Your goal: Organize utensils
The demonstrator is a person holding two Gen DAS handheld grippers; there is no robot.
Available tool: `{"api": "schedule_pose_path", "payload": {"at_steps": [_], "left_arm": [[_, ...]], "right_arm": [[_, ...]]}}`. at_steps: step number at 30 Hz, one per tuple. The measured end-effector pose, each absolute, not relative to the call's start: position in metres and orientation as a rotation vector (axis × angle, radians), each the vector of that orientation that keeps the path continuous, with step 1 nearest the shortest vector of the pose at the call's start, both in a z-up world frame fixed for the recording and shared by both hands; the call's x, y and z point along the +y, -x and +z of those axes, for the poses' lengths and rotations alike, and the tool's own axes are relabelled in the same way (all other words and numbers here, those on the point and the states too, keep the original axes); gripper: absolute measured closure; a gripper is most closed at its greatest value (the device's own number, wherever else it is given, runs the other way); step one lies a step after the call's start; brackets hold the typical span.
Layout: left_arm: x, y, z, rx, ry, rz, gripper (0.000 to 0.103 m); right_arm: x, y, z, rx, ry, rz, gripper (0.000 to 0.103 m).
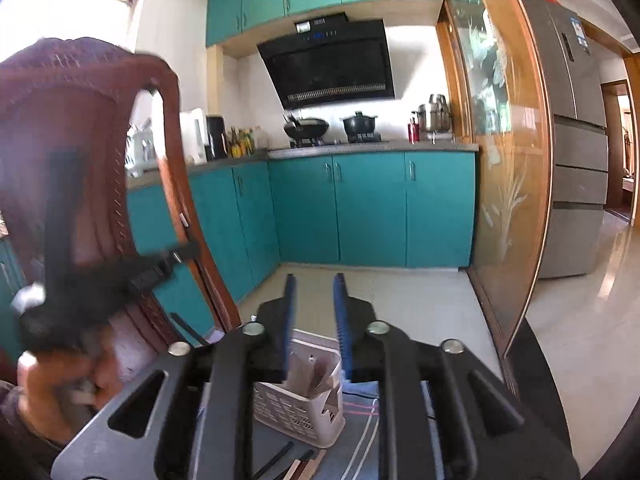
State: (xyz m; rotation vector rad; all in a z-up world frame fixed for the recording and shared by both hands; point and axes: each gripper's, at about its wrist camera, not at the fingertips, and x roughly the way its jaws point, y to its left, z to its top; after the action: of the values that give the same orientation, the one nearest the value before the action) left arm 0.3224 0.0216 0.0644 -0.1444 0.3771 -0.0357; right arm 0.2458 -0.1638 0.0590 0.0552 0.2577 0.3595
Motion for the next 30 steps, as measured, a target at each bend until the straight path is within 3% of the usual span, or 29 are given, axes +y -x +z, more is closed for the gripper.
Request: {"api": "schedule_pose_path", "payload": {"at_steps": [7, 15, 21, 26, 30], "left_arm": [[0.019, -0.272, 0.050, 0.276, 0.085, -0.057, 0.092], [0.008, -0.233, 0.013, 0.266, -0.004, -0.097, 0.076], [0.003, -0.245, -0.026, 0.443, -0.011, -0.085, 0.075], [0.013, -0.255, -0.050, 0.572, 0.033, -0.106, 0.073], [0.016, -0.257, -0.069, 0.652, 0.004, -0.119, 0.070]], "right_arm": [[-0.177, -0.200, 0.023, 0.296, 0.027, 0.701, 0.071], [-0.164, -0.303, -0.129, 0.902, 0.024, 0.379, 0.071], [-0.154, -0.343, -0.163, 0.972, -0.093, 0.334, 0.071], [-0.146, -0.357, -0.175, 1.024, -0.074, 0.279, 0.093], [-0.148, -0.355, -0.172, 1.059, -0.021, 0.297, 0.093]]}}
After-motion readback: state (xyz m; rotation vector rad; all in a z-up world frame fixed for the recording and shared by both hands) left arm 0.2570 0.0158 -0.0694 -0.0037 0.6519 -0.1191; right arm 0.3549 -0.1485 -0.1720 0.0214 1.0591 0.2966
